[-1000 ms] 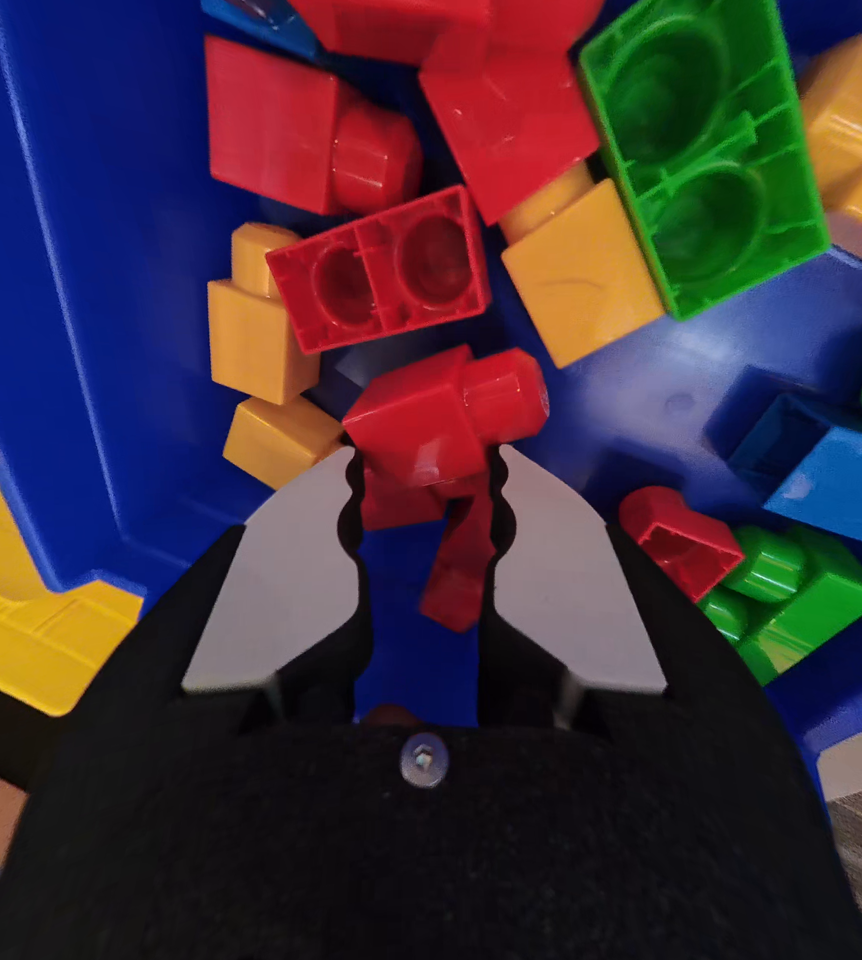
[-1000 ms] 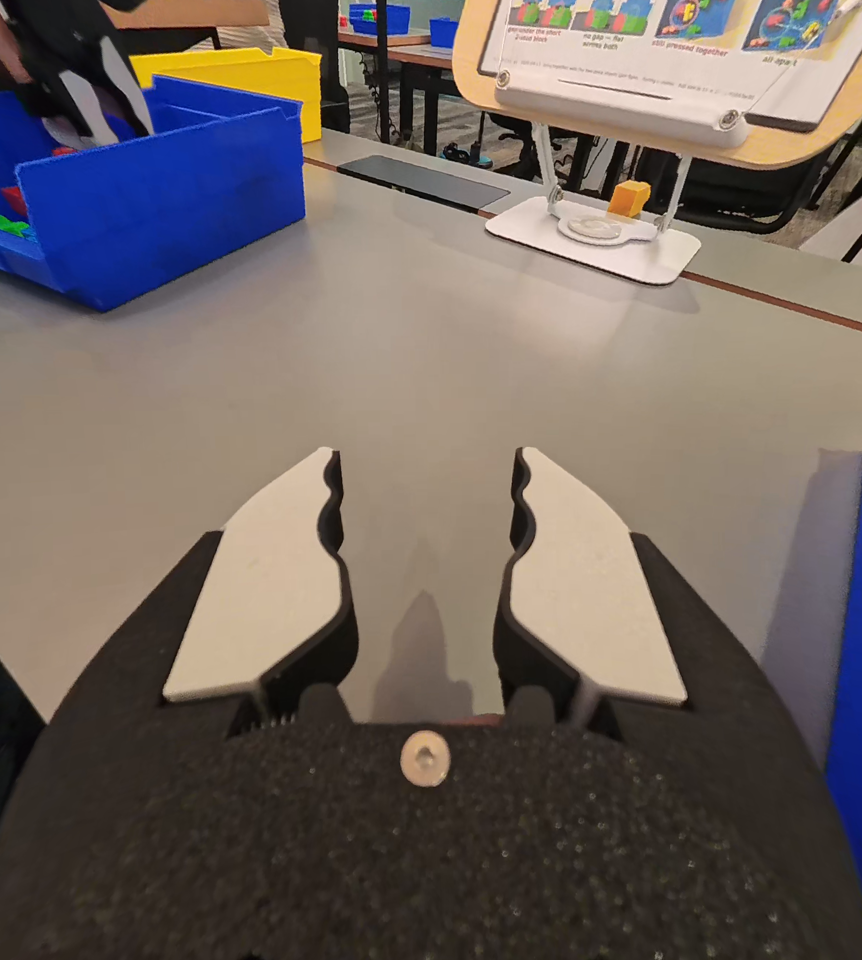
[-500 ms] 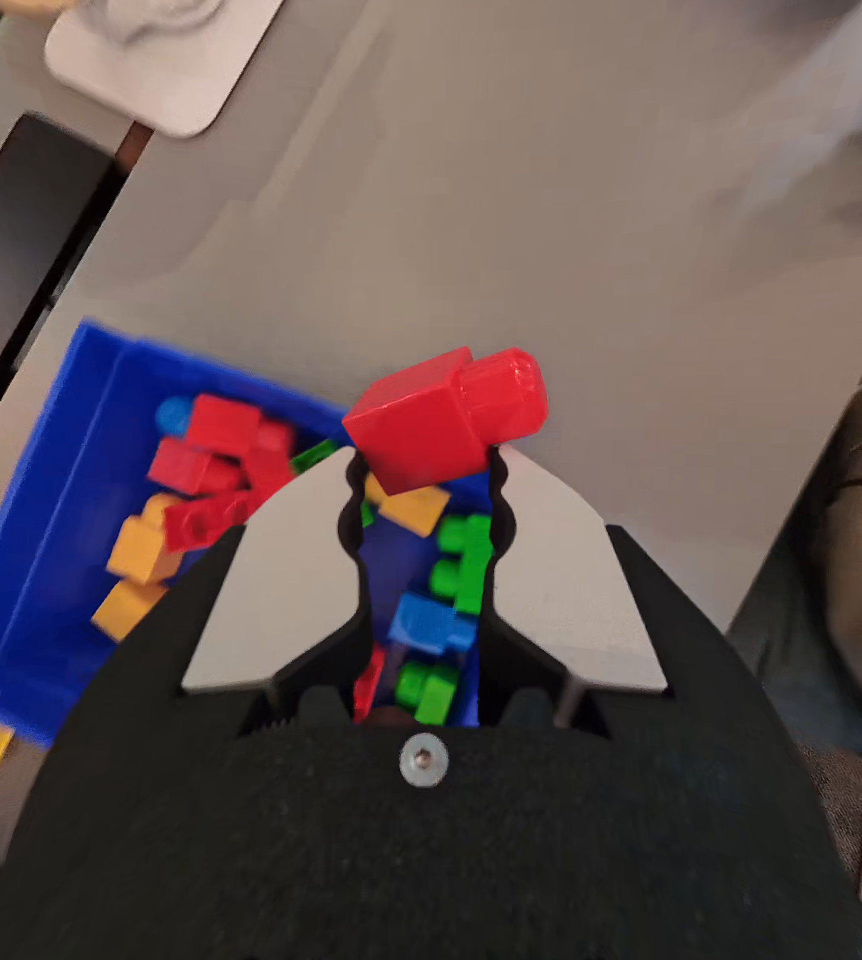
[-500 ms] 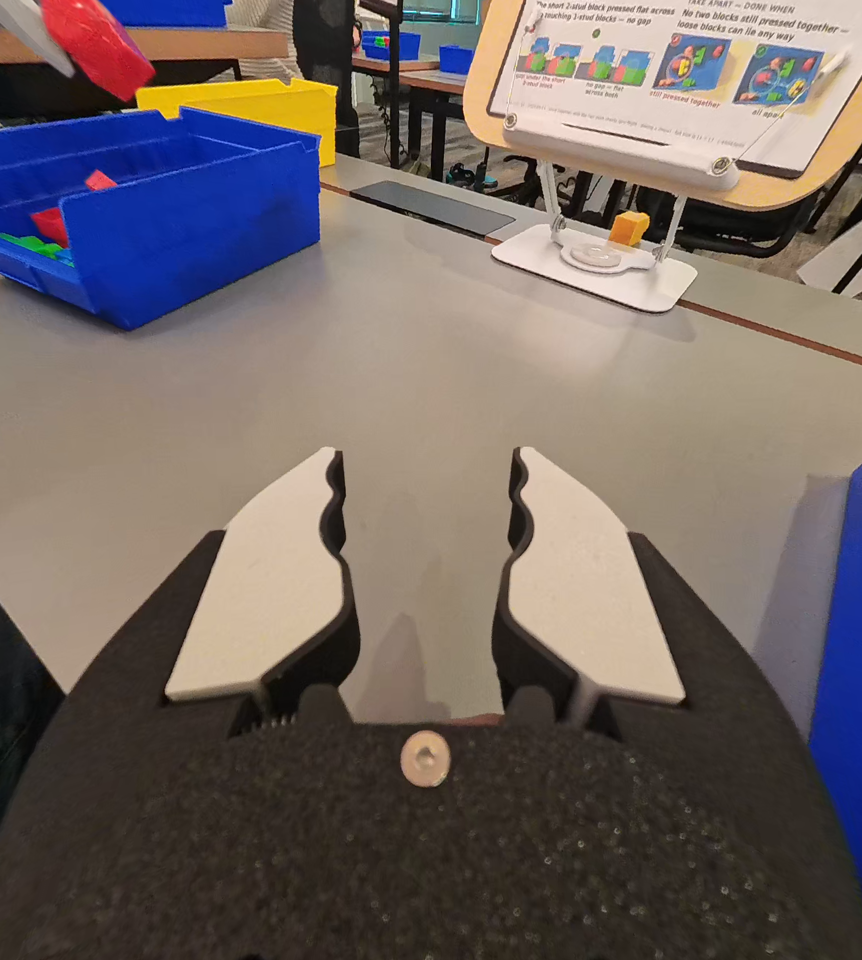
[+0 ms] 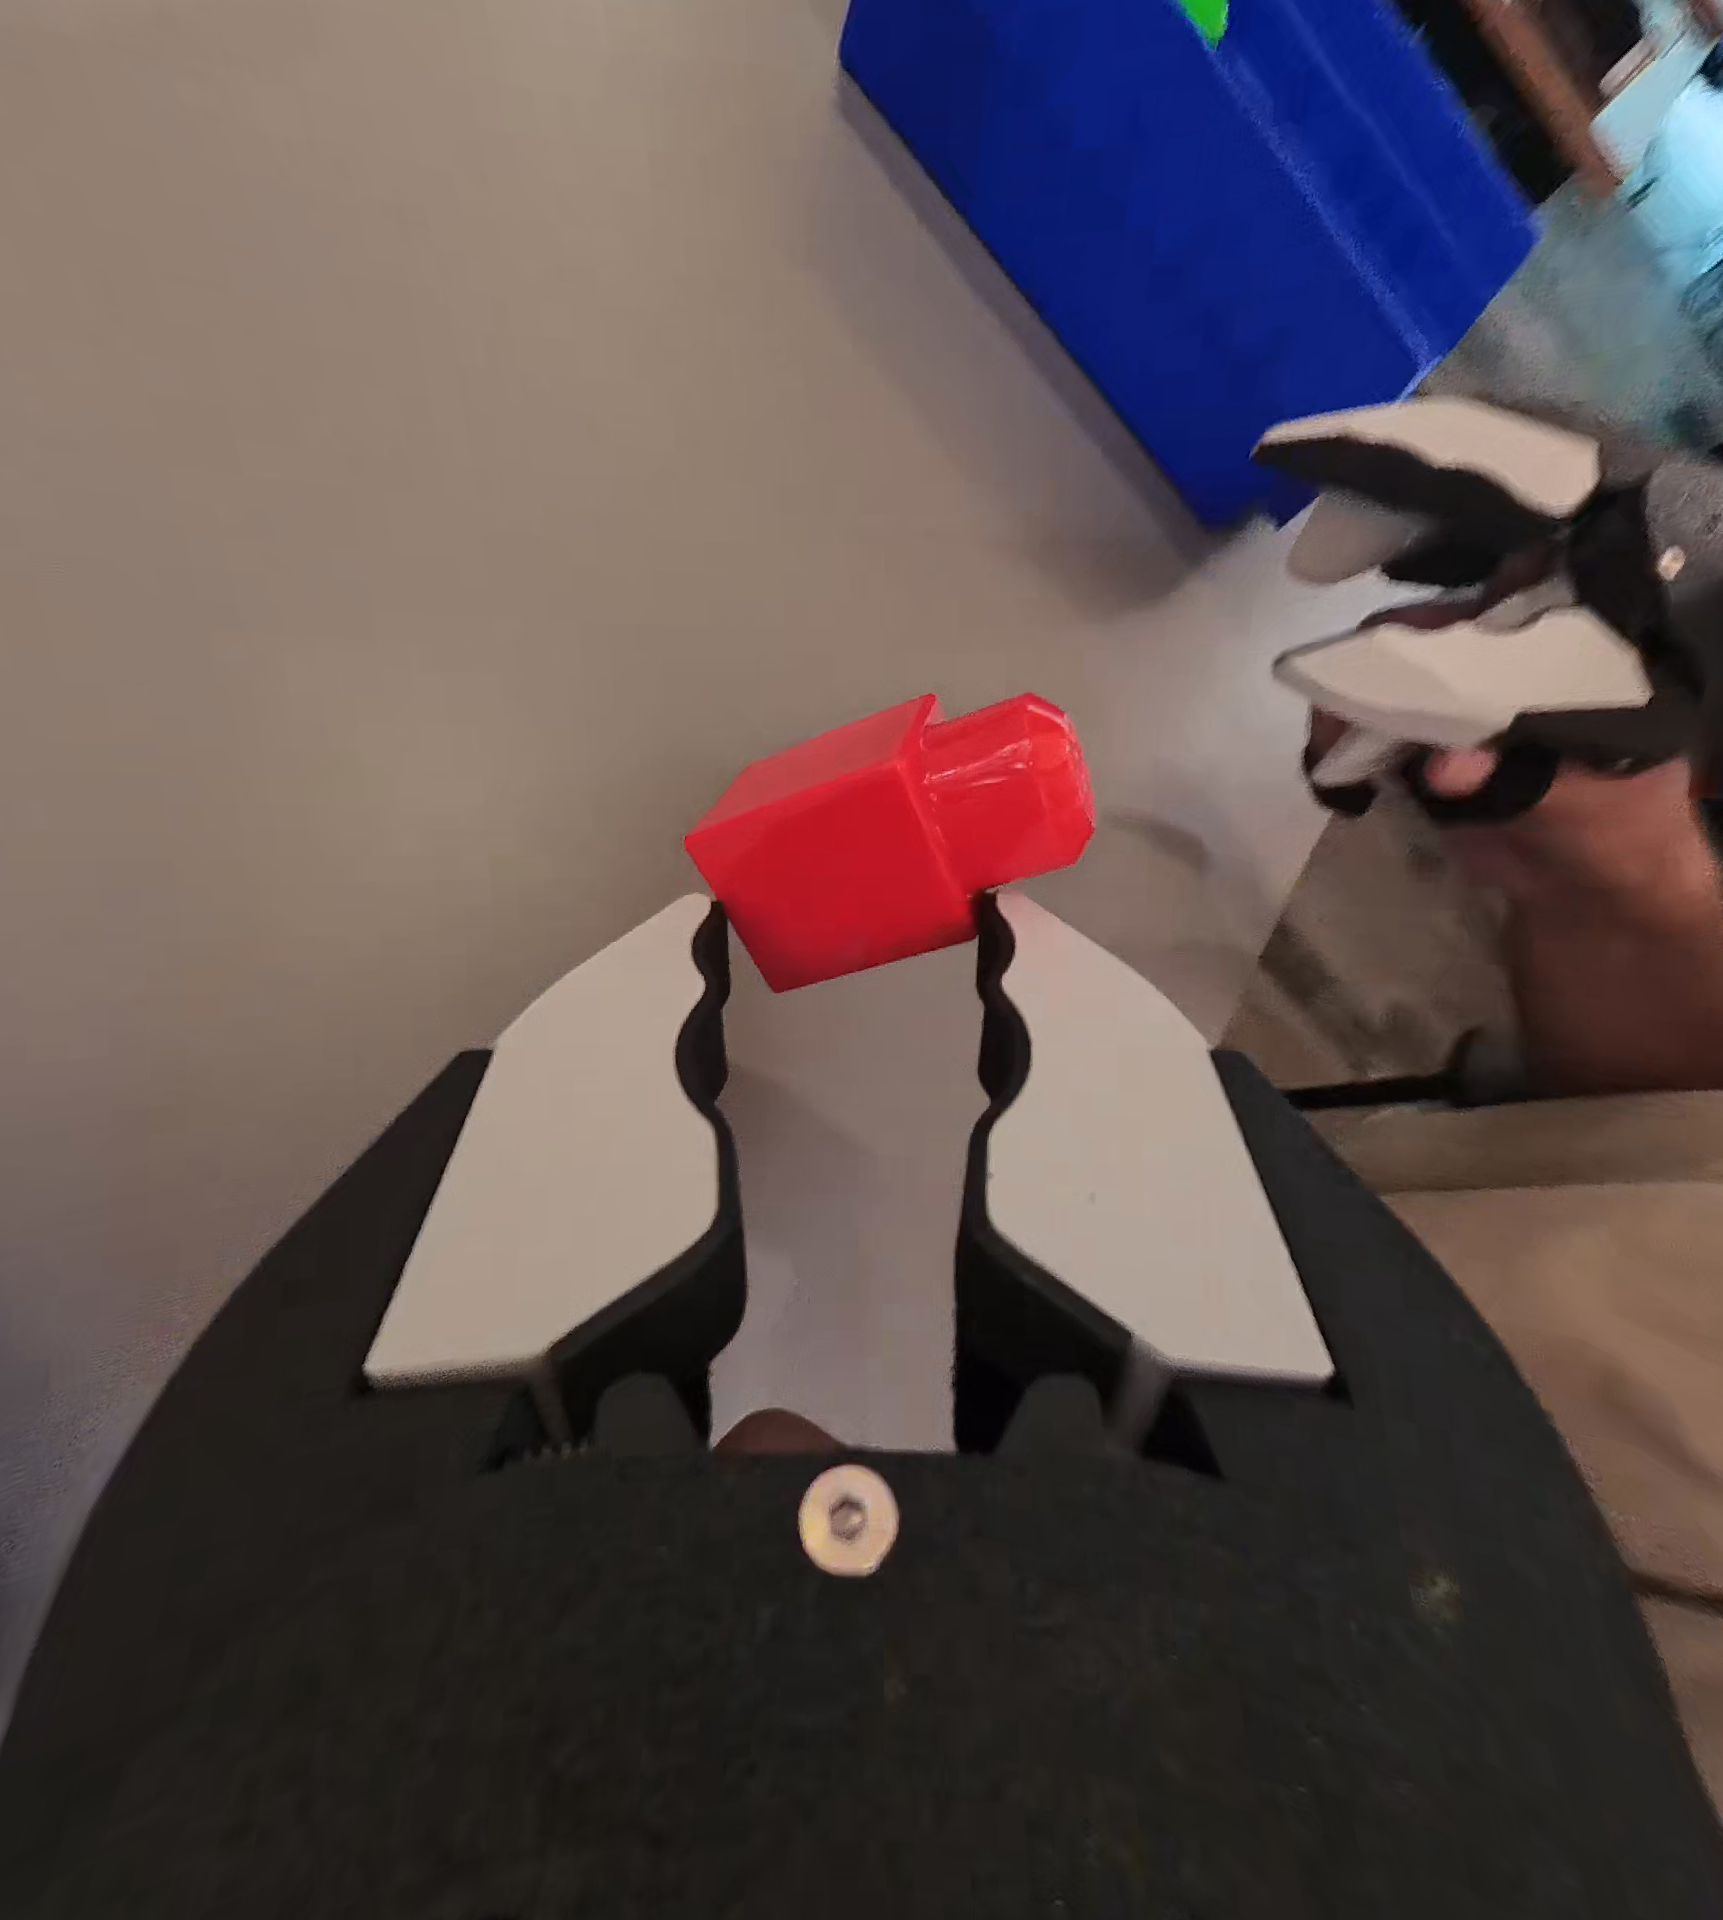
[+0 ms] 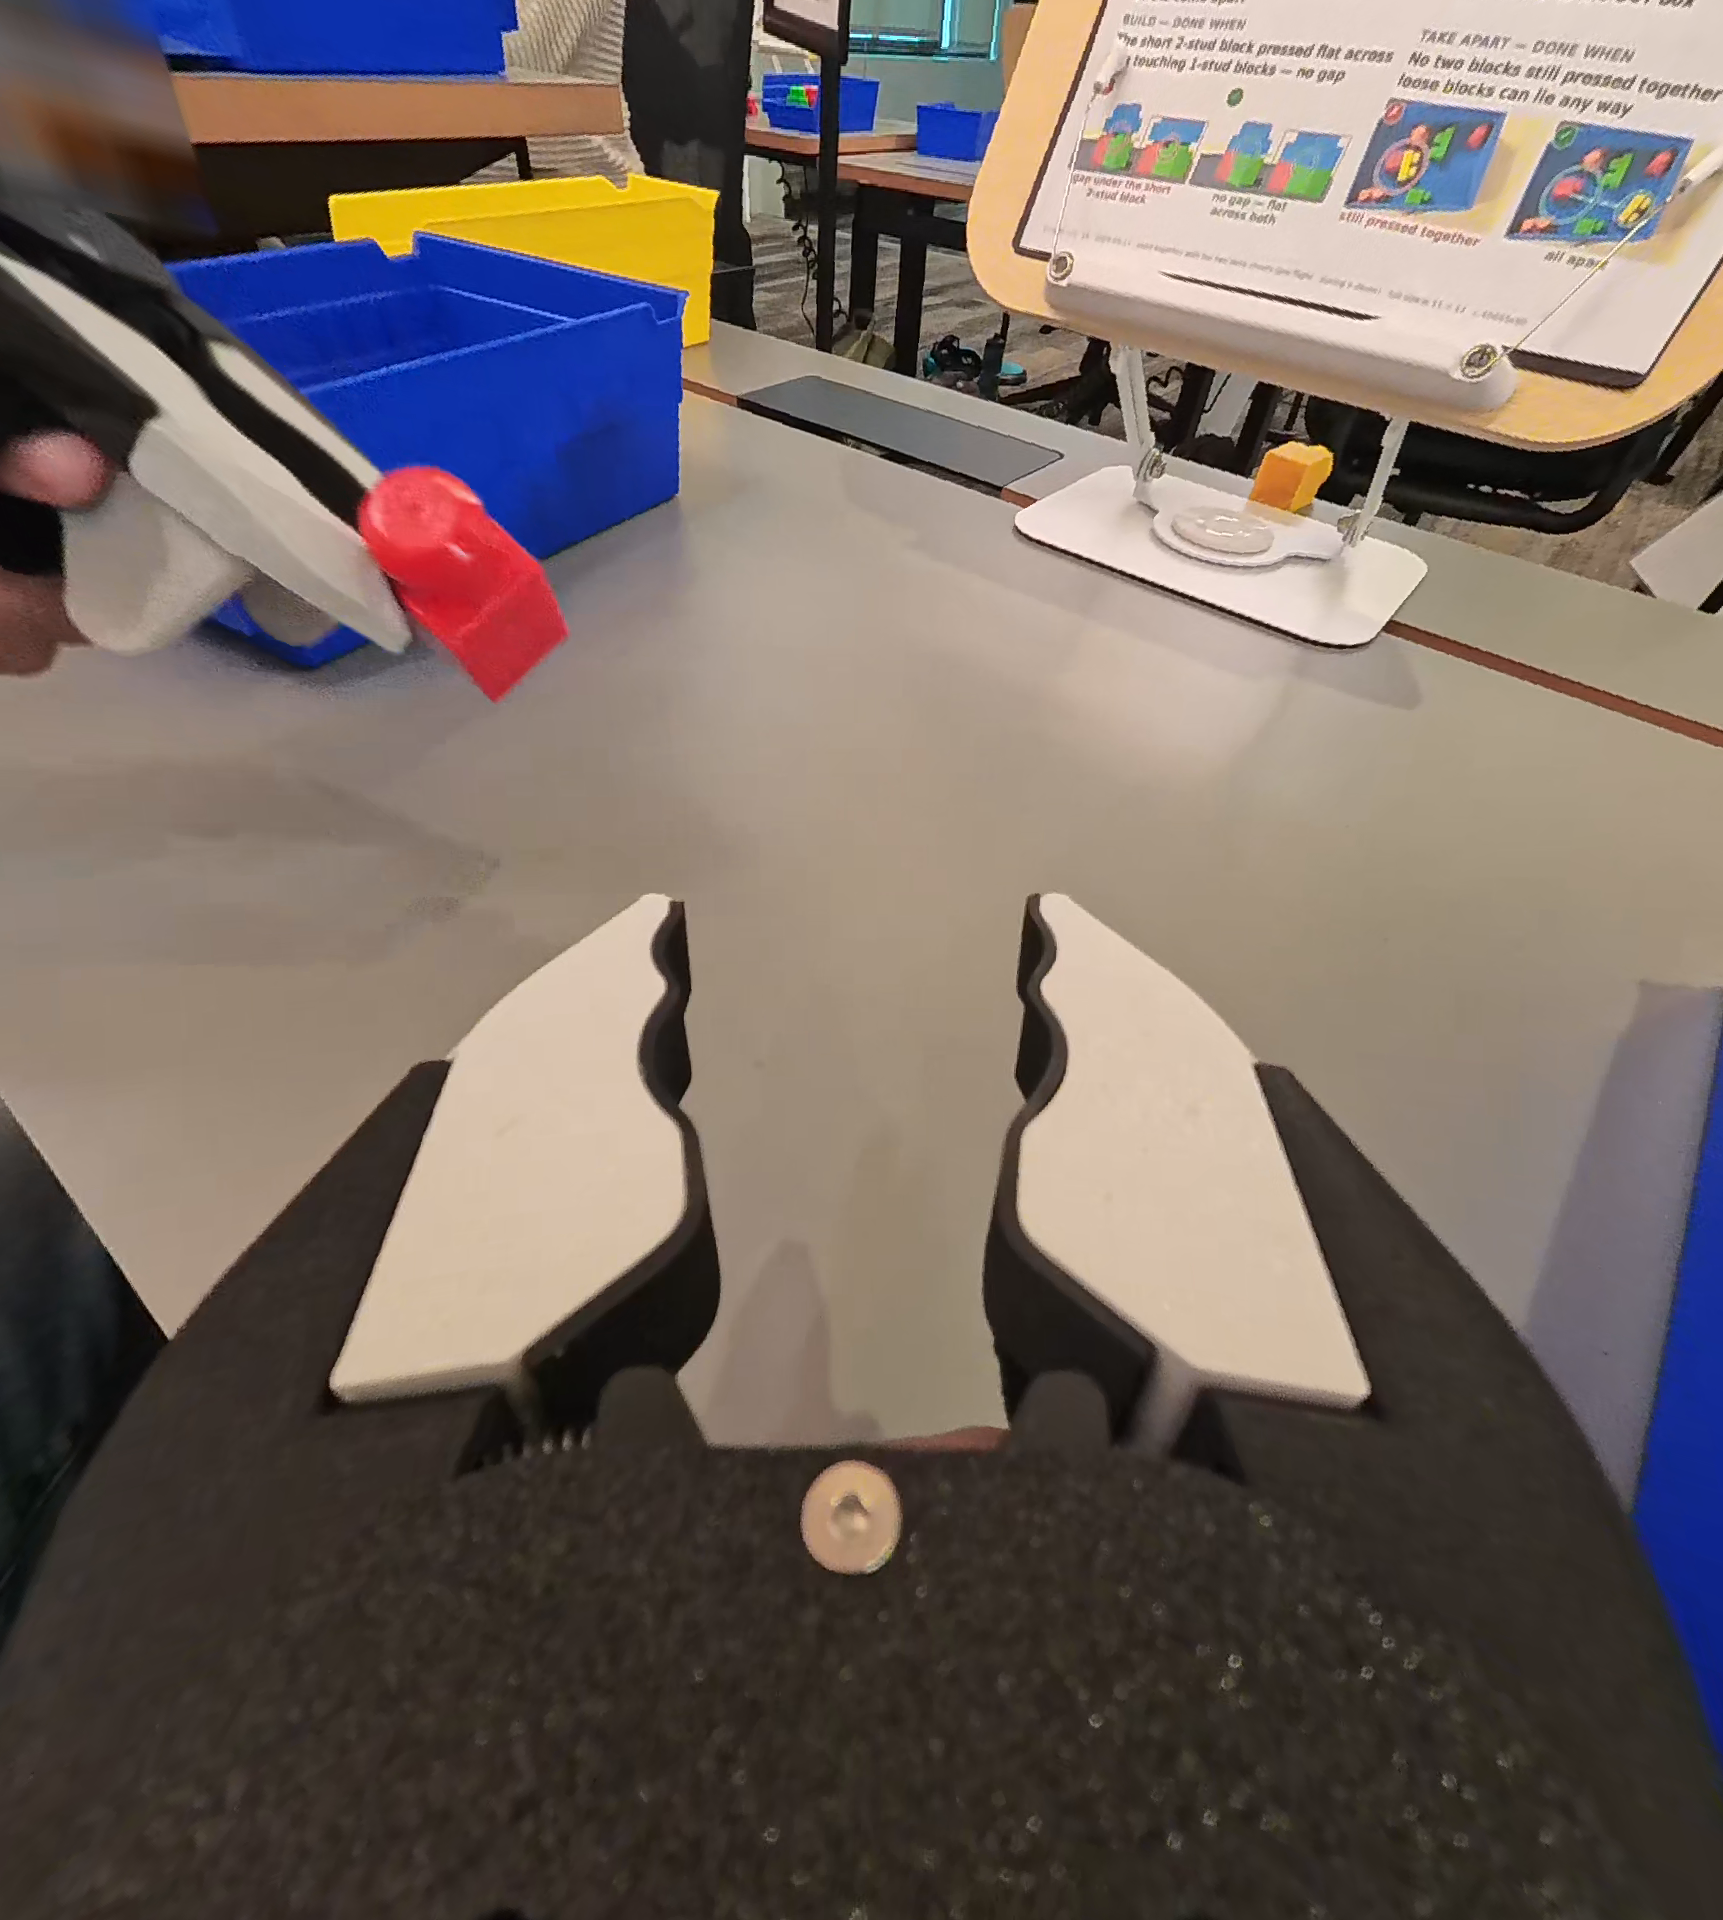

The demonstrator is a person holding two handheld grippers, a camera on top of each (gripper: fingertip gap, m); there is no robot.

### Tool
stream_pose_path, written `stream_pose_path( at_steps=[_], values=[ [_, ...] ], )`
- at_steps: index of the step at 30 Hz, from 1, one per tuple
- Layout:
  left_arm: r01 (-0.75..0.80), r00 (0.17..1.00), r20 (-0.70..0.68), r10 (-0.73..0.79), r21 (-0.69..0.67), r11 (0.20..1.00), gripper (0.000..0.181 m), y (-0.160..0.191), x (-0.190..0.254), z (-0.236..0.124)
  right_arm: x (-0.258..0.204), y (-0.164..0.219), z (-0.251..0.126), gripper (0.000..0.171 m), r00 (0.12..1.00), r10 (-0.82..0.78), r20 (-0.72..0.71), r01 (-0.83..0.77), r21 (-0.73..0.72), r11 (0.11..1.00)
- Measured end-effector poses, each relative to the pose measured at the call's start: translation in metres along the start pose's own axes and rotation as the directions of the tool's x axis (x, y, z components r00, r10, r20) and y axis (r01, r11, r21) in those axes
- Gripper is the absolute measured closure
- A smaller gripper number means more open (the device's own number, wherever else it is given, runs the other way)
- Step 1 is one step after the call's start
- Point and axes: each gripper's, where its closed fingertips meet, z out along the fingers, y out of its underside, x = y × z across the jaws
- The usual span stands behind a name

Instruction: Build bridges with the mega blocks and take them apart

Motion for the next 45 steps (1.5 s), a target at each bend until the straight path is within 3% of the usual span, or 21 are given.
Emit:
stream_pose_path(
  at_steps=[5,16,23,30,40,45],
  values=[
    [0.185,0.982,-0.058,-0.181,0.063,0.981,0.136,-0.007,-0.015,0.029,-0.001,0.0,0.0,0.11,1.0,-0.005,0.006,0.005,-0.006,1.0],
    [0.31,0.948,-0.099,-0.303,0.067,0.948,0.135,-0.02,-0.037,0.06,-0.001,0.0,-0.001,0.111,1.0,-0.009,0.006,0.009,-0.01,1.0],
    [0.362,0.93,-0.076,-0.36,0.01,0.932,0.135,-0.009,-0.047,0.08,-0.002,0.002,0.0,0.111,1.0,-0.011,0.013,0.011,-0.016,1.0],
    [0.401,0.915,-0.048,-0.4,0.014,0.916,0.135,-0.01,-0.055,0.076,0.0,0.007,0.001,0.11,1.0,-0.013,0.012,0.013,-0.034,0.999],
    [0.336,0.941,0.032,-0.336,0.001,0.942,0.12,-0.004,-0.058,0.069,0.005,0.007,-0.001,0.11,1.0,-0.008,0.0,0.008,-0.033,0.999],
    [0.123,0.985,0.118,-0.126,0.033,0.992,0.117,-0.009,-0.04,0.05,0.005,0.007,-0.001,0.11,1.0,-0.004,0.004,0.004,-0.034,0.999]
  ],
)
